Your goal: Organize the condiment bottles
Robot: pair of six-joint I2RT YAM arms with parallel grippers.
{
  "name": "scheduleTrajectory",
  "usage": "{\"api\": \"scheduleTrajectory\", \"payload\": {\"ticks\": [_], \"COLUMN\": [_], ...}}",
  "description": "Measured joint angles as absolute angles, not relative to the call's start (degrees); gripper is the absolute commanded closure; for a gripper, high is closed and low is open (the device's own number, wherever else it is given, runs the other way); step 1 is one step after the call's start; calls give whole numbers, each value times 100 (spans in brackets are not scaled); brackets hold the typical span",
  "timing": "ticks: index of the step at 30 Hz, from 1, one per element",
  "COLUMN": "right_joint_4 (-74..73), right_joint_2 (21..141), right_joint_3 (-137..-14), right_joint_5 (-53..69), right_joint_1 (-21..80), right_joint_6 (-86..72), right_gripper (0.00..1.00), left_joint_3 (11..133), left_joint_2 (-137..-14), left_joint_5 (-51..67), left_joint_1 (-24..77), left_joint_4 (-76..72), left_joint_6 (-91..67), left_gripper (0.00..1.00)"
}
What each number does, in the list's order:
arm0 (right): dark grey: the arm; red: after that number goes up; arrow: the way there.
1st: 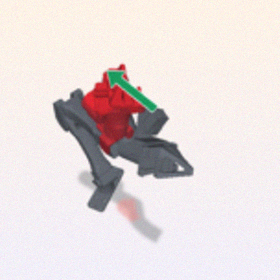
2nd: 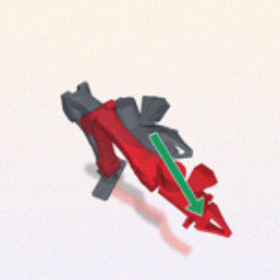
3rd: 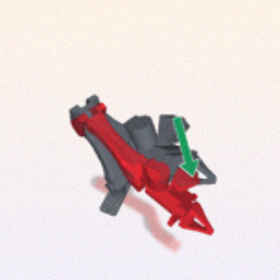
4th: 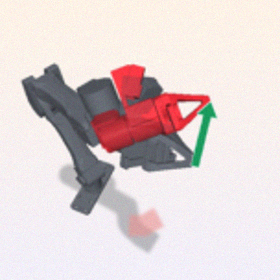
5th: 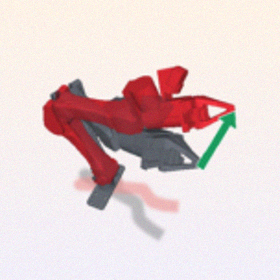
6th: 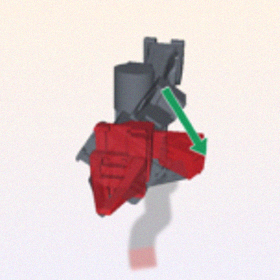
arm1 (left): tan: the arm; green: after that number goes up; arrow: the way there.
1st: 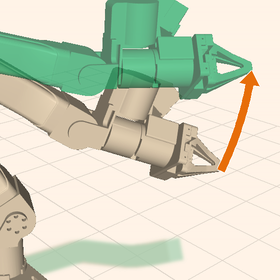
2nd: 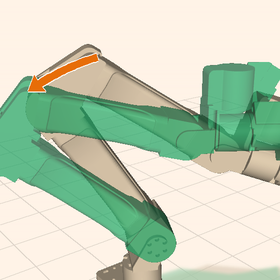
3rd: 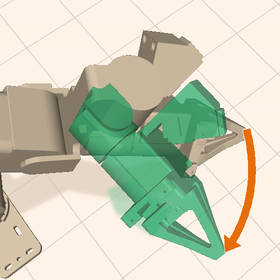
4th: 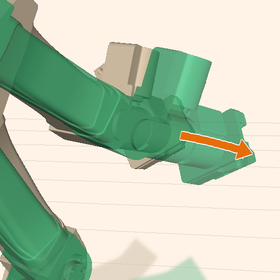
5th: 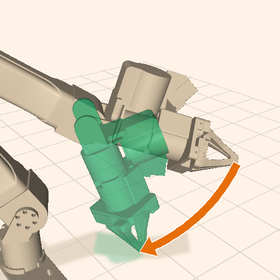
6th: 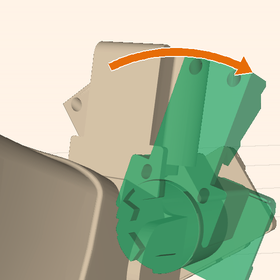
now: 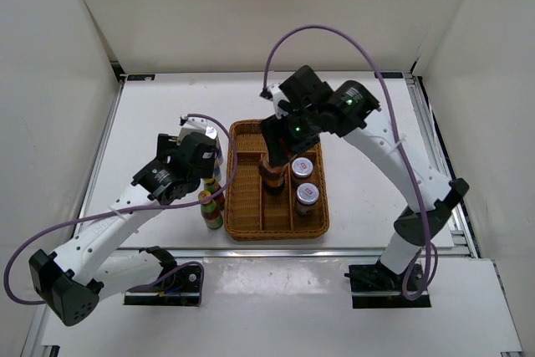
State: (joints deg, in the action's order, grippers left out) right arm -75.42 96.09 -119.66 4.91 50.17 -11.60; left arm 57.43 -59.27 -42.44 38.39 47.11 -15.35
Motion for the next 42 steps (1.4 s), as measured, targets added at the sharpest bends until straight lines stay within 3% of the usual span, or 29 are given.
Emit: {"api": "scheduleTrajectory", "payload": {"ticks": [10, 28, 32, 35, 36, 37, 39, 42], "right_joint_4": [-7675, -5937, -5551, -5363, -5336, -5310, -5258, -5168], "right_joint_2": [9992, 10099, 10099, 10099, 10099, 10099, 10099, 10079], "right_joint_3": [-11611, -9063, -8659, -8433, -8394, -8368, -8361, -8361], "right_joint_5": [917, 266, 32, -25, -23, -21, -19, 21], "right_joint_1": [5234, 5531, 5640, 5677, 5686, 5690, 5690, 5693], "right_joint_6": [-333, 150, 228, 305, 329, 349, 386, 423], "right_gripper": [100, 100, 93, 81, 73, 43, 19, 11], "left_joint_3": [5743, 6252, 6353, 6405, 6427, 6453, 6504, 6543], "left_joint_2": [-5924, -6073, -6128, -6158, -6158, -6158, -6158, -6158], "left_joint_5": [-4362, -4571, -4582, -4589, -4591, -4591, -4593, -4600], "left_joint_1": [3863, 3865, 3865, 3865, 3865, 3865, 3865, 3865], "left_joint_4": [4709, 4659, 4646, 4652, 4654, 4659, 4659, 4659], "left_joint_6": [-1500, -1337, -1326, -1293, -1288, -1286, -1273, -1269], "left_gripper": [0, 0, 0, 0, 0, 0, 0, 0]}}
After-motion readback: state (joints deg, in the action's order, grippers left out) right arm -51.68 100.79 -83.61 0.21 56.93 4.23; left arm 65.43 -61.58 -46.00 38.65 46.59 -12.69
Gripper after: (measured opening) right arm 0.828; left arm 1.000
